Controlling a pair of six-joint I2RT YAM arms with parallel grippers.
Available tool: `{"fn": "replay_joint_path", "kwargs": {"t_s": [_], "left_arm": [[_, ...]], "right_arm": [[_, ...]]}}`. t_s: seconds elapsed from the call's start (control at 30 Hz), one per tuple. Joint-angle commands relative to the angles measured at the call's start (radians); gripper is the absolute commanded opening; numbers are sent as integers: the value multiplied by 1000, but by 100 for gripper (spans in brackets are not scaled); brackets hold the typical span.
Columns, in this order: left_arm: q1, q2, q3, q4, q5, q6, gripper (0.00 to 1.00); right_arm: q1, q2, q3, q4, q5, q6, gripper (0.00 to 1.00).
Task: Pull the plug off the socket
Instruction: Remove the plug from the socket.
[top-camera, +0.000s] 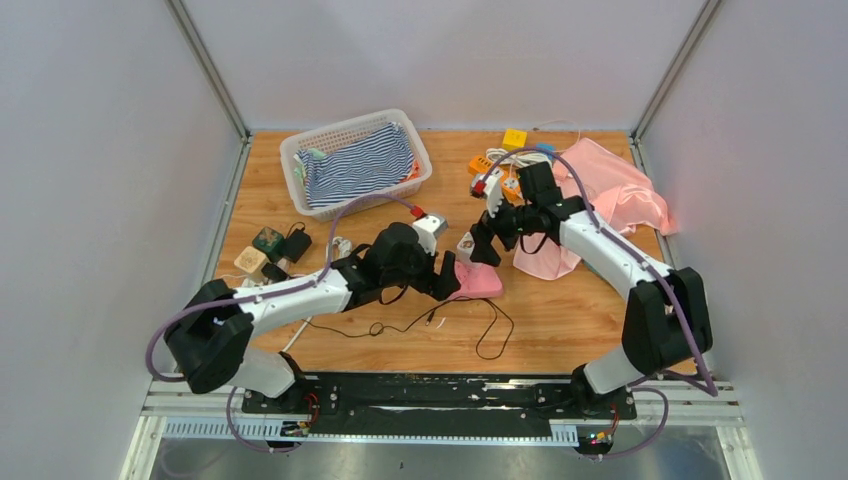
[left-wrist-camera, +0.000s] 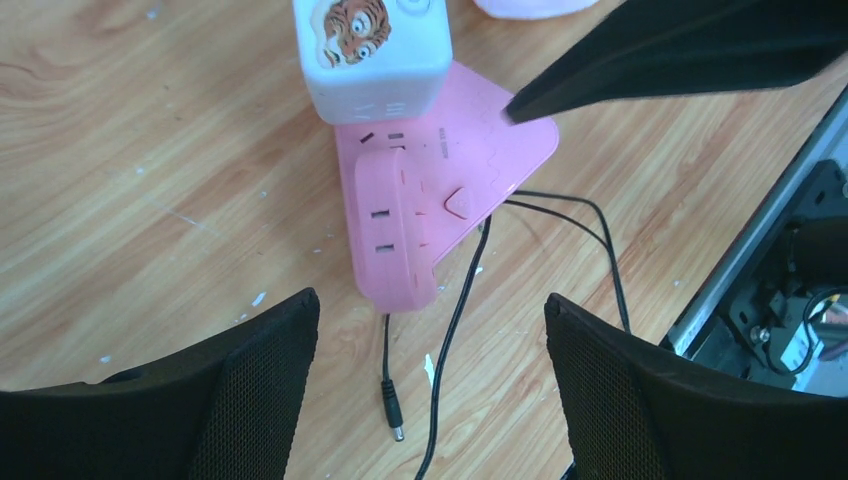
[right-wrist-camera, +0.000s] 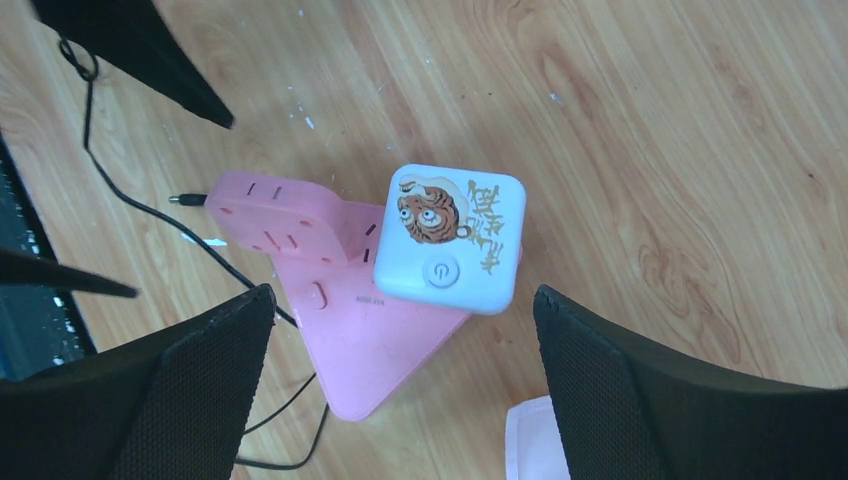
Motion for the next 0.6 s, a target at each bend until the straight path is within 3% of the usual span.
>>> {"fn": "replay_joint_path", "kwargs": {"t_s": [0.0,0.33,0.5,0.57], "left_arm": [[-9,-110,-73,89,-77,-21,85],[-9,-326,-236,224,-136,-16,85],[-9,-496,-394,518,-166,38,87],[-9,-521,-436,629,-186,35,99]], "right_arm": [[67,58,29,-5,159,-2,100],[100,211,137,-52,263,-28,96],[120,243,140,-74,227,-45,79],[123,239,127,-73,217,-52,70]]}}
